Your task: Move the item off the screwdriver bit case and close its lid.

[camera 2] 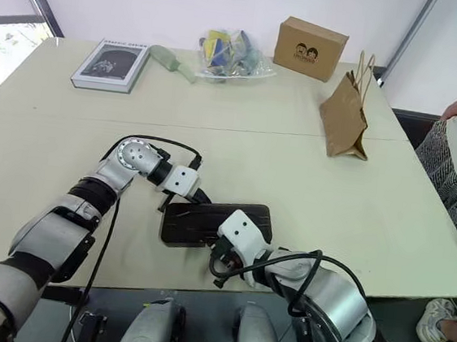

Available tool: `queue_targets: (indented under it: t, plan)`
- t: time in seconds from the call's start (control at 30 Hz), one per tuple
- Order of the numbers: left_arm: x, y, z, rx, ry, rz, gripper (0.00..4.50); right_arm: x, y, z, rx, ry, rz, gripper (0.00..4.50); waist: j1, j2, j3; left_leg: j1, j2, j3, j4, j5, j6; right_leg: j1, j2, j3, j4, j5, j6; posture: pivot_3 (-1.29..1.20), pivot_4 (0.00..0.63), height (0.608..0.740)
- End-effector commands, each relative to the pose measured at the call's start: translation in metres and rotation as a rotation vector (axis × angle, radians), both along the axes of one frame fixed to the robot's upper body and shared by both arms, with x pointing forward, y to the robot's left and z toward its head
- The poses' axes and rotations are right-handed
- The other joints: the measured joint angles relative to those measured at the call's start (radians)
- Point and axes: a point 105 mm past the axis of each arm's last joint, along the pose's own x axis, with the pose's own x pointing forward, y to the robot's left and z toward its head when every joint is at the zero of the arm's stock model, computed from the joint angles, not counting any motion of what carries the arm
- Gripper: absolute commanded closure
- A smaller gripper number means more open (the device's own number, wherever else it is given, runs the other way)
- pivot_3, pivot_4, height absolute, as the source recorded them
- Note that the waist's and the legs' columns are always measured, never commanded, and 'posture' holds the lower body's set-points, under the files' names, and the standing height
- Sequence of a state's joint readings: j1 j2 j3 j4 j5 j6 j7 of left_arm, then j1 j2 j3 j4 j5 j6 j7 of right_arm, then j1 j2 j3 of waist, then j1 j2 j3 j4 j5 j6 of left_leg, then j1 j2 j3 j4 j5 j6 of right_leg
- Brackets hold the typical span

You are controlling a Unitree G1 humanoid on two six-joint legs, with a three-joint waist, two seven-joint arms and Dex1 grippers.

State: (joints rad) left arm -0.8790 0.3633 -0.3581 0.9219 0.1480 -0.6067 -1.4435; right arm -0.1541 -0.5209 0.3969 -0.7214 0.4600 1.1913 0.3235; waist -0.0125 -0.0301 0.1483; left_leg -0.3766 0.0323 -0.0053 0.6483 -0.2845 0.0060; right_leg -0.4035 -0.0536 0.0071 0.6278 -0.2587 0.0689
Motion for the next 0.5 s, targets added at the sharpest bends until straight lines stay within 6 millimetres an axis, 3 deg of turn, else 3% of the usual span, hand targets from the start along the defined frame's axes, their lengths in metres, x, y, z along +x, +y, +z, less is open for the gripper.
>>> queue_targets:
  t: [0.03,0.27,0.5]
  plan:
    - [-0.011,-0.002,-0.025,0.058,0.042,-0.029,4.5,0.019,-0.024,0.005,-0.045,-0.046,-0.096,4.46,0.002,0.001,0.0,0.0,0.0,0.0,0.0,0.0,0.0,0.0,-0.001,0.0,0.0,0.0,0.0,0.0,0.15,0.74]
    - [0.024,-0.002,-0.001,-0.104,-0.08,0.198,4.5,0.005,-0.03,0.021,0.013,0.001,-0.004,4.46,0.027,0.005,0.003,-0.011,-0.003,-0.002,0.004,0.0,0.0,-0.005,-0.006,-0.008,-0.002,0.001,0.003,0.0,0.15,0.74]
    - [0.047,0.003,0.027,-0.279,-0.102,0.372,4.5,-0.014,-0.037,0.042,0.044,0.008,0.101,4.46,0.025,0.008,0.017,-0.016,-0.004,-0.003,0.005,0.0,0.0,-0.008,-0.002,-0.009,-0.002,0.003,0.006,0.0,0.15,0.74]
